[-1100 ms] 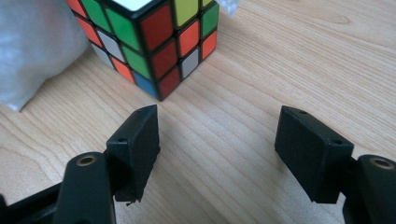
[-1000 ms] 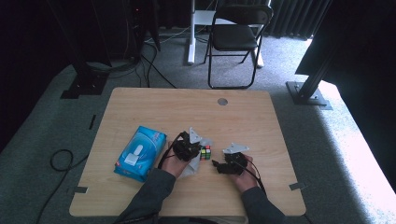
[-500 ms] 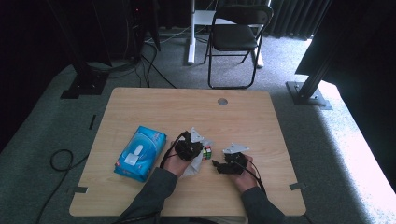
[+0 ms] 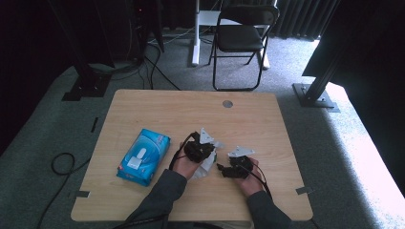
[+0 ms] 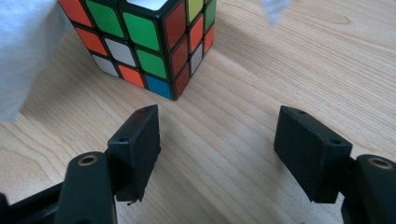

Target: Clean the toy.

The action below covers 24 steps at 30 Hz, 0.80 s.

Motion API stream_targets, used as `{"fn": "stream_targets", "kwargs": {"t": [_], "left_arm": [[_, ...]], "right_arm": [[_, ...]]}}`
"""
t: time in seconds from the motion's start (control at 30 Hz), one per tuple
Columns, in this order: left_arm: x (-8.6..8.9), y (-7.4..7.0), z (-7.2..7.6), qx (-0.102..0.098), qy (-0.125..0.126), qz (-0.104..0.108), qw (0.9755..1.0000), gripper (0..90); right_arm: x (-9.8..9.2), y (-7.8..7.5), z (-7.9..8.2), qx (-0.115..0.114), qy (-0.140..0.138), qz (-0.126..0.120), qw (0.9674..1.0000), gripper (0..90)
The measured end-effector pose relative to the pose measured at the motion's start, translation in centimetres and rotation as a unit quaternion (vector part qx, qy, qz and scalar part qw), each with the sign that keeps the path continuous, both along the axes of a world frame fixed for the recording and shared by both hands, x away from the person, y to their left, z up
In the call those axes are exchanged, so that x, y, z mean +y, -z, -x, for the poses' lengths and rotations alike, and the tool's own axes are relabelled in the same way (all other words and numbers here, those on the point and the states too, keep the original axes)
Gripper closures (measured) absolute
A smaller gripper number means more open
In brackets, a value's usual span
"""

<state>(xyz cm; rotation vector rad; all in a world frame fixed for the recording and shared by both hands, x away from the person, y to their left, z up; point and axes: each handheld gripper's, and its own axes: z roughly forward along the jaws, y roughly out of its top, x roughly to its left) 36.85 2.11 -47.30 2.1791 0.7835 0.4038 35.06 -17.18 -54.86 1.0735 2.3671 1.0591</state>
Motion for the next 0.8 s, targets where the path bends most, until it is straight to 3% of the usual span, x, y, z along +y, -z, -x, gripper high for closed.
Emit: {"fn": "stream_targets", "kwargs": {"t": [0.13,0.4,0.53,0.7,0.8], "left_arm": [[-0.4,-0.6,-0.1,0.0,0.005,0.023,0.9997,88.7],[-0.6,-2.6,-0.6,-0.019,0.01,0.042,0.9989,88.7],[0.2,-1.4,-1.2,-0.014,-0.008,0.034,0.9993,88.6],[1.0,1.1,-1.9,0.007,-0.027,0.029,0.9992,88.6],[1.1,1.8,-1.8,0.003,-0.031,0.022,0.9993,88.5]], "right_arm": [[0.0,0.0,0.0,0.001,0.0,0.0,1.0,31.0],[0.0,0.0,0.0,0.0,0.001,-0.001,1.0,31.0],[0.0,0.0,0.0,0.0,-0.001,-0.001,1.0,31.2],[0.0,0.0,0.1,-0.002,-0.005,-0.001,1.0,35.2],[-0.1,-0.1,0.2,-0.002,-0.004,0.0,1.0,40.8]]}}
